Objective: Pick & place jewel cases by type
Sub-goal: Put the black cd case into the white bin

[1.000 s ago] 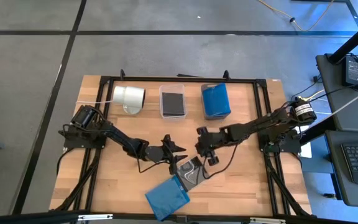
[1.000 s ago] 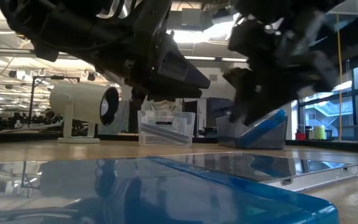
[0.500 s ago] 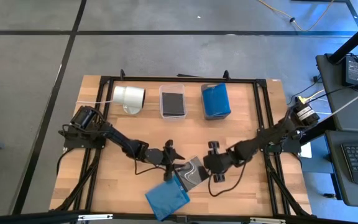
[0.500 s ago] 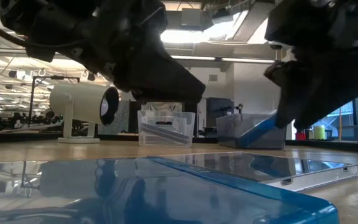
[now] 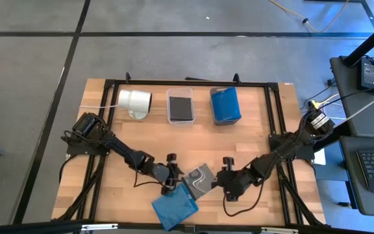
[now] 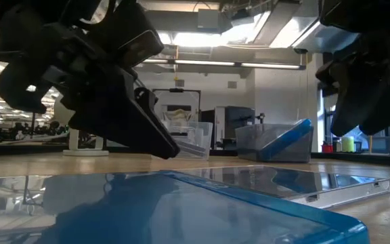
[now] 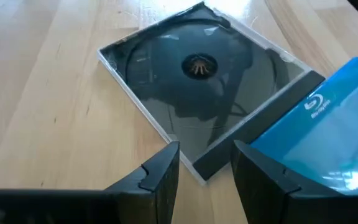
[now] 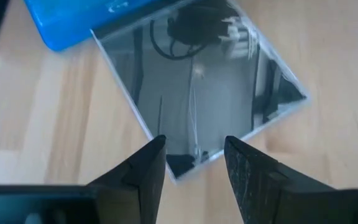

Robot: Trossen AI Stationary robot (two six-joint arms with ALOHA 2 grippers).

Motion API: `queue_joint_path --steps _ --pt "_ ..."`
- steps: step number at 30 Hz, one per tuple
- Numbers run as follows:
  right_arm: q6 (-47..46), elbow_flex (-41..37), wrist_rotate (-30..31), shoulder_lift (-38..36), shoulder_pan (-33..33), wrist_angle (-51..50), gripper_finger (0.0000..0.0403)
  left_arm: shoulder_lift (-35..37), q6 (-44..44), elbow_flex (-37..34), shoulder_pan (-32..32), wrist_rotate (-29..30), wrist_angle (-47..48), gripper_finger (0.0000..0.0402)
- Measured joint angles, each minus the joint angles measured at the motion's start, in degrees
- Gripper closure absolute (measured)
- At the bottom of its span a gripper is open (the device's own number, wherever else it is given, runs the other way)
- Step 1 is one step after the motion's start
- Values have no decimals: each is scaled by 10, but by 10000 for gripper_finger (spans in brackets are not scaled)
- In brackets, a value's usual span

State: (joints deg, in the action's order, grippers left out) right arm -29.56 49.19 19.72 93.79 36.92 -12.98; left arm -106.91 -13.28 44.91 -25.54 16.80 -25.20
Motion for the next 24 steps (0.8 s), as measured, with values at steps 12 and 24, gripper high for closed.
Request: queue_joint_path --steps 12,24 --pt "12 0 11 77 6 75 235 0 0 0 -4 1 33 261" --pt "16 0 96 89 -22 76 235 0 7 0 -2 60 44 261"
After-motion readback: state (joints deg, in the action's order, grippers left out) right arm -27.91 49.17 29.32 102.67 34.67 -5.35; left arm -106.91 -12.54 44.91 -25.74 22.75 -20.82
